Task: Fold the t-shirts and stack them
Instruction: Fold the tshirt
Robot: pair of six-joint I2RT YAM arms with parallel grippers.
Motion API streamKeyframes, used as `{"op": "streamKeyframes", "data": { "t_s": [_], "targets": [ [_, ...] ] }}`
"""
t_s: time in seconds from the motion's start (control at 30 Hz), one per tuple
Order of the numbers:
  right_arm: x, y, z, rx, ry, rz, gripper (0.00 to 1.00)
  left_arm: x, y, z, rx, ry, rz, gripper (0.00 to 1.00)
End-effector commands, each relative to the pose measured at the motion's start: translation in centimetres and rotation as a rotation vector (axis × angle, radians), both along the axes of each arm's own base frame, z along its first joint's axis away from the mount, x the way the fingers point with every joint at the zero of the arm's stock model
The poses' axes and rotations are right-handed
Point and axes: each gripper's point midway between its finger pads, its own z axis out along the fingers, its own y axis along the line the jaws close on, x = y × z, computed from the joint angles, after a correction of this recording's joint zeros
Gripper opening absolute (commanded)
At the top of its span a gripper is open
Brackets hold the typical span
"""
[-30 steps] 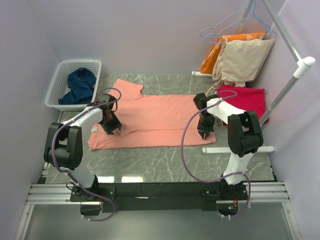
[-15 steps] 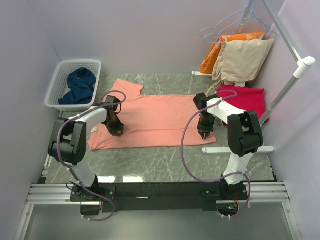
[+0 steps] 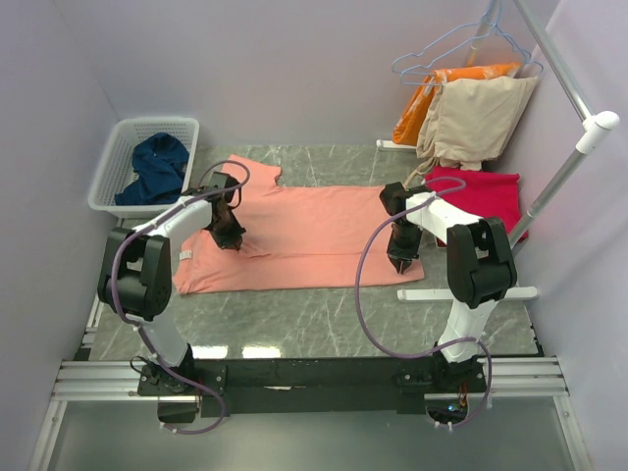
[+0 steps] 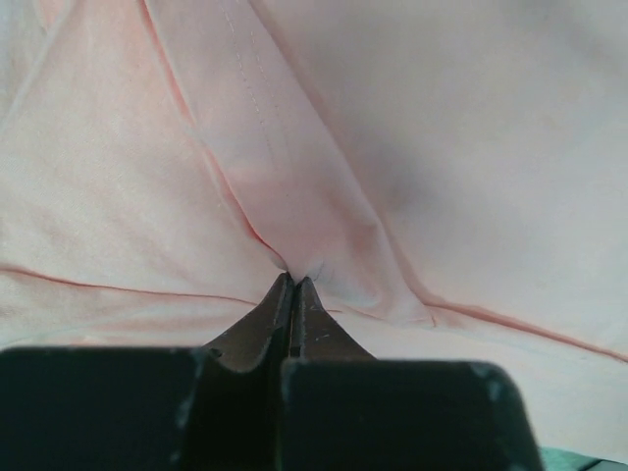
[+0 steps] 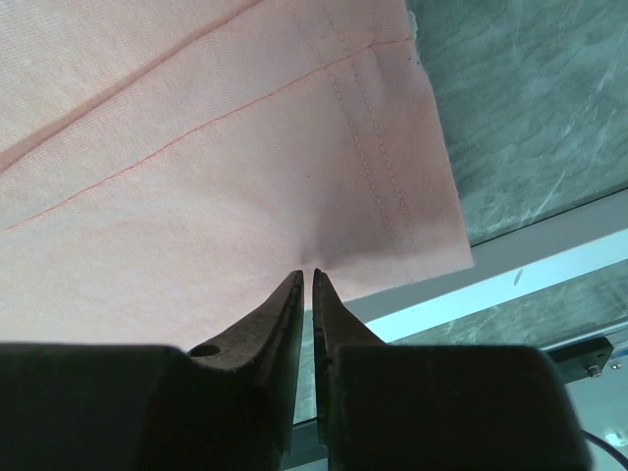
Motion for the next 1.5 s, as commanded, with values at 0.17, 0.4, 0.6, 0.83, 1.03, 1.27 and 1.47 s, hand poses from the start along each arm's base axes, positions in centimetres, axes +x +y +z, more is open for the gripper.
{"op": "streamKeyframes", "data": {
  "t_s": [0.17, 0.4, 0.6, 0.83, 1.03, 1.27, 1.47],
  "targets": [
    [1.5, 0.7, 0.8, 0.013, -0.052, 0.003, 0.14, 4.2, -1.2, 2.2, 0.017, -0.118, -0.074, 0.01],
    [1.7, 1.0, 0.5, 0.016, -0.044, 0.007, 0.14, 9.0, -3.6, 3.1, 0.032, -0.198, -0.18, 0.01],
    [2.2, 0.5, 1.4, -0.017, -0.075, -0.004, 0.14, 11.5, -4.0, 3.4, 0.091, -0.238, -0.227, 0.42],
    [4.3, -0.4, 5.8, -0.067, -0.191, -0.022, 0.22, 13.7, -3.1, 10.3, 0.143, -0.389, -0.195, 0.67],
    [9.4, 0.6, 5.9, -0.034, -0.274, -0.018, 0.29, 17.5, -2.1, 10.6, 0.192, -0.407, -0.127, 0.68],
    [19.5, 4.7, 8.8, 0.14, -0.496, -0.005, 0.29, 25.7, 0.0, 9.3, 0.178, -0.503, -0.016, 0.69],
    [22.8, 5.0, 8.4, 0.166, -0.51, -0.015, 0.27, 30.1, 3.1, 7.3, 0.196, -0.574, 0.052, 0.74]
  ]
}}
